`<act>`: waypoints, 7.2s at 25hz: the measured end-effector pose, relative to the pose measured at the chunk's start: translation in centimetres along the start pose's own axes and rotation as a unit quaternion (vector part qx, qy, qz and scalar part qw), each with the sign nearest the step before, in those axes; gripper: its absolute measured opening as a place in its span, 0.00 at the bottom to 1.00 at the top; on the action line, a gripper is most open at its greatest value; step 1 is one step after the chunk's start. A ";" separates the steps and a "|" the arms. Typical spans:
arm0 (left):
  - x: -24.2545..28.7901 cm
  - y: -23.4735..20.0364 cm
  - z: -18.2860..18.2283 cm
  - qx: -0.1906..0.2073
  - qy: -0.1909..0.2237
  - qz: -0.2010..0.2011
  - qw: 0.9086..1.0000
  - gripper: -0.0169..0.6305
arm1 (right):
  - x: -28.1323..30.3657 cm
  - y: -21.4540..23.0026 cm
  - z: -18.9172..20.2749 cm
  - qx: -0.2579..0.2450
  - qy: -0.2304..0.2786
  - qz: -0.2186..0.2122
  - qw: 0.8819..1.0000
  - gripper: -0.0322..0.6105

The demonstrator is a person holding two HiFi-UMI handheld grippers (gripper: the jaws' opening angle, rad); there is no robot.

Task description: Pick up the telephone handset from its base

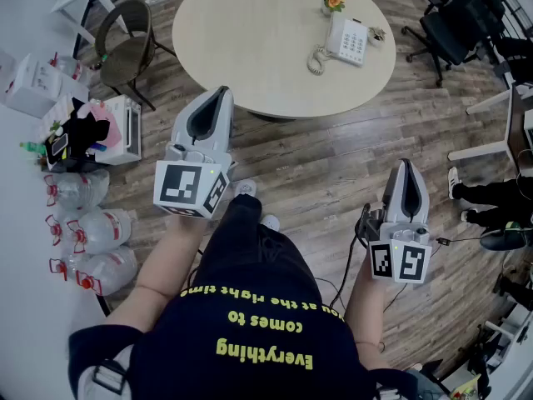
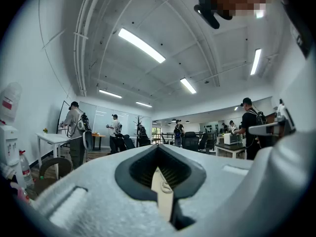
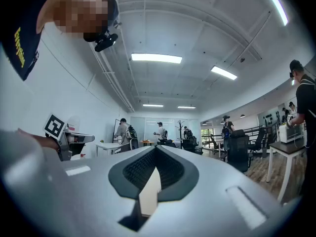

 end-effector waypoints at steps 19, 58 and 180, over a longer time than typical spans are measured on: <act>-1.4 2.0 1.0 0.013 -0.044 0.044 0.998 0.10 | -1.1 -0.4 0.4 0.034 -0.010 -0.015 0.999 0.19; 22.3 -10.0 6.8 -0.015 -0.049 0.095 0.994 0.68 | 24.0 0.2 3.9 0.047 -0.043 -0.011 0.998 0.54; 56.2 14.5 29.7 -0.057 -0.288 0.067 0.953 0.38 | 41.5 31.0 11.0 0.116 -0.153 -0.023 0.981 0.39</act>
Point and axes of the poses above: the fingertips, and each gripper's own axes: x forward along the fingers, y to its right, z out of its underside, the point moved 2 cm from there along -x, backward along the fingers, and after that the axes turned 14 degrees about x, right-handed, at the moved point
